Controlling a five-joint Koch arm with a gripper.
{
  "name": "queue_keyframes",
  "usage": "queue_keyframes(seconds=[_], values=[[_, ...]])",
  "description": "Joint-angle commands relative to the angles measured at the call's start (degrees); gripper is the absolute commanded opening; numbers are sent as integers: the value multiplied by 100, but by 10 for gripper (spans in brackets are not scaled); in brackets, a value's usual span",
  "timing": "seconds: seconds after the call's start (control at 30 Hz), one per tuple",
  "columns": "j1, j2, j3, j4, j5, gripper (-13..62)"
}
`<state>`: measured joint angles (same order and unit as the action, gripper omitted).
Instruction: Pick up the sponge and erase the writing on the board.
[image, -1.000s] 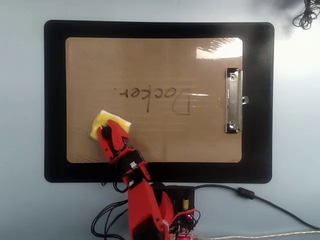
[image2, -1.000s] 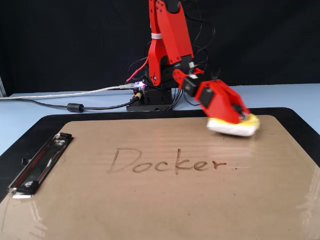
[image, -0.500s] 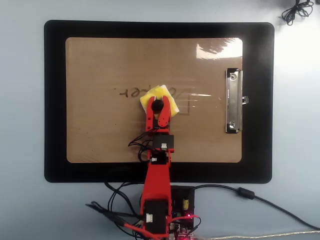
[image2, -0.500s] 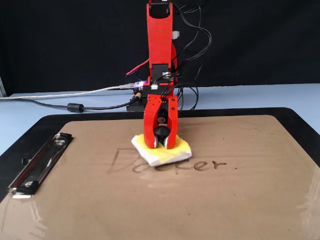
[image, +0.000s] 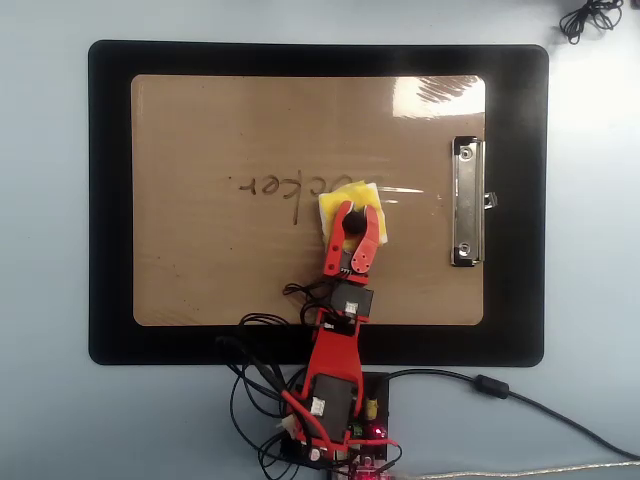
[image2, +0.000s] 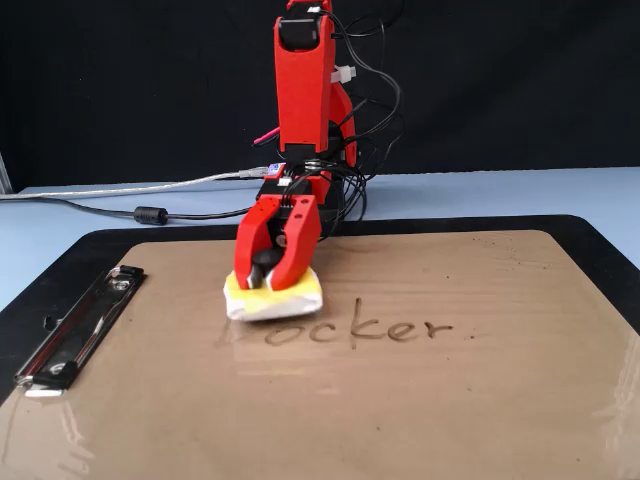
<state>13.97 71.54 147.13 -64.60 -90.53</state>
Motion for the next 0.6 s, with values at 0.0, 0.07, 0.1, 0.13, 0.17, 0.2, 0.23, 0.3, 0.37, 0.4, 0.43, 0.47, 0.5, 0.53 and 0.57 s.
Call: queue_keyframes(seconds=[0.0, 0.07, 0.1, 0.13, 0.17, 0.2, 0.23, 0.3, 0.37, 0.4, 0.43, 0.47, 0.5, 0.53, 0.57], values=[[185, -791, -1055, -149, -246, -80], [193, -1828, -2241, -158, -246, -80], [202, -2215, -2681, -211, -272, -80], [211, -2171, -2514, -272, -316, -80], [220, -1969, -2136, -413, -369, -80], [237, -1687, -1626, -598, -422, -80], [246, -1327, -1002, -800, -457, -80], [281, -554, 255, -1072, -475, -80], [220, 88, 1107, -1046, -483, -80], [211, 229, 1107, -993, -483, -80], [185, 193, 879, -879, -483, -80], [123, 44, 501, -633, -483, -80], [-9, -176, -35, -281, -483, -80], [-141, -466, -650, 88, -483, -80], [-237, -800, -1266, 404, -475, -80]])
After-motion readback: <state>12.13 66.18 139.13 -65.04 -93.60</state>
